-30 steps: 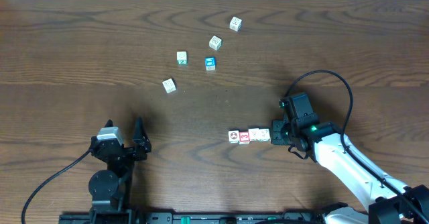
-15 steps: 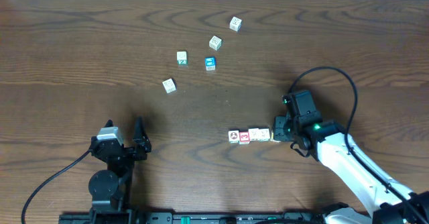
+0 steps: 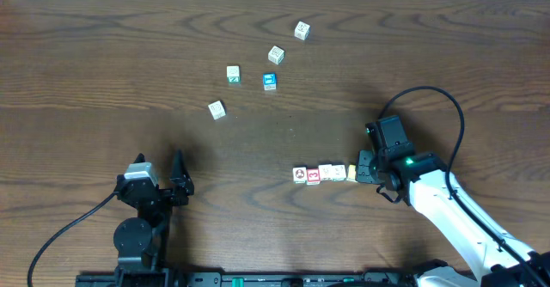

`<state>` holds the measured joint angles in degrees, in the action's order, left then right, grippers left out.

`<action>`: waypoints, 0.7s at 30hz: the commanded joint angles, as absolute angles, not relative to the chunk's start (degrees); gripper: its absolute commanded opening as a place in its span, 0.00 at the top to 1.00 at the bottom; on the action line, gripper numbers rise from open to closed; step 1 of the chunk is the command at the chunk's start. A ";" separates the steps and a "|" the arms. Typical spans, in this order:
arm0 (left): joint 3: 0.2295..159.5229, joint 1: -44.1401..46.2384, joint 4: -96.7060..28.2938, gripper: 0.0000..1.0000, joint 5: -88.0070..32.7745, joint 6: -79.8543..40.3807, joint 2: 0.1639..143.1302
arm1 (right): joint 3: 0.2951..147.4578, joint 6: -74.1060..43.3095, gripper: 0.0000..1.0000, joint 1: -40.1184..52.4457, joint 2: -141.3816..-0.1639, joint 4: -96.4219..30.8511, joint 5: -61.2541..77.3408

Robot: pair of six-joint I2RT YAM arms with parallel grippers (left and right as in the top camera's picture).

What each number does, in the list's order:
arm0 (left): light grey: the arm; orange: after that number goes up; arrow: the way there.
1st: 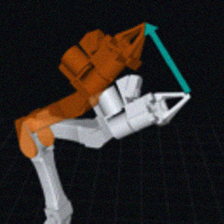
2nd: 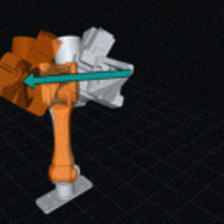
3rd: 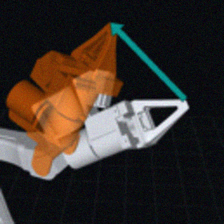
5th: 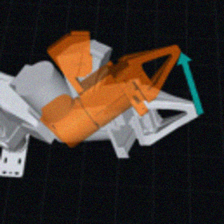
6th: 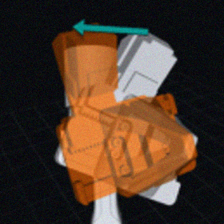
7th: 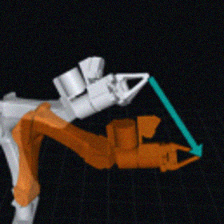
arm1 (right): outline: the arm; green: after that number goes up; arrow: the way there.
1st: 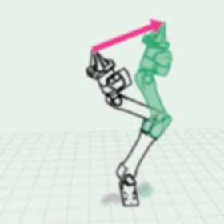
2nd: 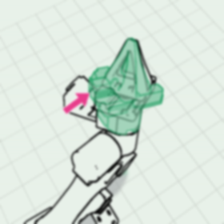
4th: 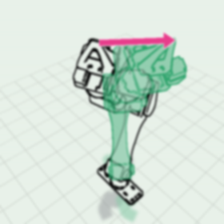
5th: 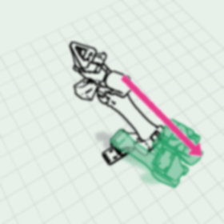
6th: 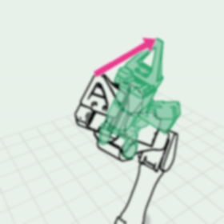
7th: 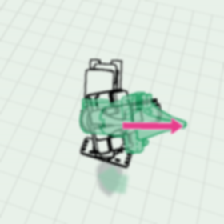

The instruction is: Lift 5 blocks

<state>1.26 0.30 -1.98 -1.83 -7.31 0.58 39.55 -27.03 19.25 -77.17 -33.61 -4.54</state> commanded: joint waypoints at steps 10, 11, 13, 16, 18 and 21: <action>22.70 0.47 -13.50 0.23 -8.34 1.91 0.23 | 40.49 -28.01 0.99 18.52 -41.17 -44.73 -8.34; 27.33 0.47 -18.65 0.23 -8.36 1.89 0.23 | 40.49 -28.03 0.99 18.52 -38.44 -46.11 -8.97; 34.17 0.45 -26.87 0.23 -8.36 1.83 0.23 | 40.49 -28.05 0.98 18.52 -33.61 -48.82 -10.13; 41.50 0.45 -38.50 0.23 -7.66 -0.30 0.23 | 40.49 -28.25 0.95 18.50 -30.28 -51.59 -10.26; 42.85 0.30 -43.38 0.23 -7.01 -2.70 0.23 | 40.49 -28.53 0.94 18.46 -30.46 -53.43 -10.39; 41.85 0.30 -47.66 0.23 -6.83 -8.49 0.69 | 40.38 -32.08 0.95 18.41 -32.38 -56.45 -11.62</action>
<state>42.83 0.34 -44.95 -7.31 -2.96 0.21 40.27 -28.75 19.25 -30.72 -54.92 -9.39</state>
